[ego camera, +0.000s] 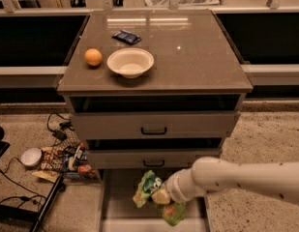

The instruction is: Pick green rice chip bag from bottom drawer and place on counter

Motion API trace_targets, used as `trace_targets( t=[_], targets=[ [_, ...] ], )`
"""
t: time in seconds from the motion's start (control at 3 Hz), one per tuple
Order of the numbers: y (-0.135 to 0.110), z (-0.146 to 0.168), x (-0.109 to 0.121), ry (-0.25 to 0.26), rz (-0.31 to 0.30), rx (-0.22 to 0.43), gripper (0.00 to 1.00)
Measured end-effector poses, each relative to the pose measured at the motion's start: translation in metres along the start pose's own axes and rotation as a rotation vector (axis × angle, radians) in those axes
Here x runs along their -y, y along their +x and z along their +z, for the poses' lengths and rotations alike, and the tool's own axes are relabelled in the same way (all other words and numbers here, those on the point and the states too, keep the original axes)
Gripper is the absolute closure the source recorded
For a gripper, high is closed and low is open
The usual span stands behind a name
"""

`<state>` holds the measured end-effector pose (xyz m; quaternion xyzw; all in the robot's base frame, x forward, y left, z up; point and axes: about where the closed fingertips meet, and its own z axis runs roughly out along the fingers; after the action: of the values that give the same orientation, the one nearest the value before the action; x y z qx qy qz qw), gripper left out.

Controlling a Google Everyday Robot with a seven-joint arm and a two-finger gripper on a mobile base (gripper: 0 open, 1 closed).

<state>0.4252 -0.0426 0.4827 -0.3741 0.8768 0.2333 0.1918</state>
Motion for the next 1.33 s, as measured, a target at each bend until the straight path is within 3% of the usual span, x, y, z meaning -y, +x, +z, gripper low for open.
trace_targets(
  t=[0.67,1.0,1.33],
  targets=[
    [-0.133,-0.147,0.005,0.098,-0.052,0.003,1.0],
    [-0.155,-0.204,-0.008,0.093,-0.065,-0.011,1.0],
    [-0.158,-0.253,-0.026,0.128,-0.086,0.02,1.0]
  ],
)
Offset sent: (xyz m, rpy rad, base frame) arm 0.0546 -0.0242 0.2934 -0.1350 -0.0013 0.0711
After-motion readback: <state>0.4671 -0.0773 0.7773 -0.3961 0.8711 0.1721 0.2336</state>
